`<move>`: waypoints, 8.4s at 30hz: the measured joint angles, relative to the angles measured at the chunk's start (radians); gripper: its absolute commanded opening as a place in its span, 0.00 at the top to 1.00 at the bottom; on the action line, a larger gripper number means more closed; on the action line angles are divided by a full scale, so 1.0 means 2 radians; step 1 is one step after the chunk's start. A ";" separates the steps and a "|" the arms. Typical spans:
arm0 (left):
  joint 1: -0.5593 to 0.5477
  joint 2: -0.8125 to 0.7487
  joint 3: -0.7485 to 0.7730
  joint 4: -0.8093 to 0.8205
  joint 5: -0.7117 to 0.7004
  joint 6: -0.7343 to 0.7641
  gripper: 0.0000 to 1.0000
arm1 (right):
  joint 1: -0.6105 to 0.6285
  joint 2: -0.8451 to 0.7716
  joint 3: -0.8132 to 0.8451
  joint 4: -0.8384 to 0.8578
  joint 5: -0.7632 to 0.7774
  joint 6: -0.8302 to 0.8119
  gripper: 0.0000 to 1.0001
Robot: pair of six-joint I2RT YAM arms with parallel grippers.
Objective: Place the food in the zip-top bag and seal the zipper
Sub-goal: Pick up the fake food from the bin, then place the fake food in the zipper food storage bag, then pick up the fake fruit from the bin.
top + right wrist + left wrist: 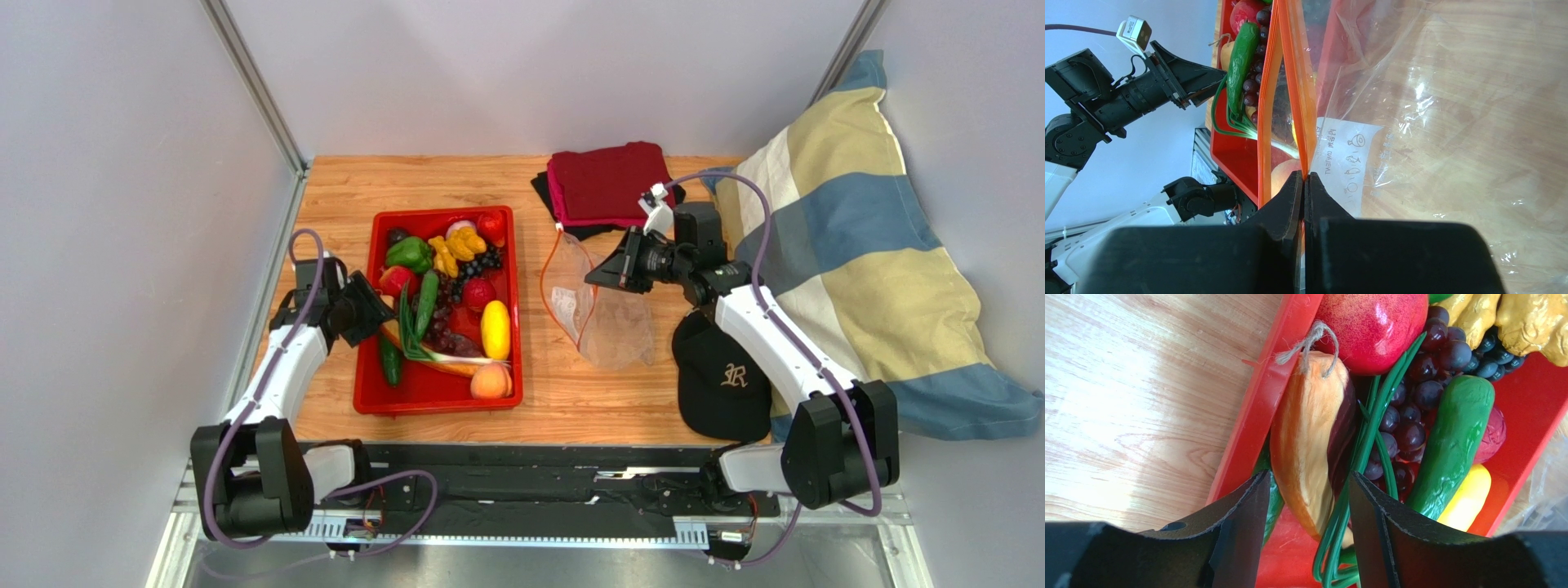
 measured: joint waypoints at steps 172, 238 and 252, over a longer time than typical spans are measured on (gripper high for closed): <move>-0.372 0.314 0.565 -0.201 0.051 -0.023 0.93 | 0.137 0.029 0.101 0.148 0.195 0.060 1.00; -0.156 0.326 0.375 -0.252 -0.042 0.148 0.20 | 0.057 -0.052 0.024 0.013 0.067 -0.028 1.00; -0.156 0.367 0.324 -0.188 -0.012 0.082 0.59 | 0.050 -0.048 0.024 0.014 0.066 -0.020 1.00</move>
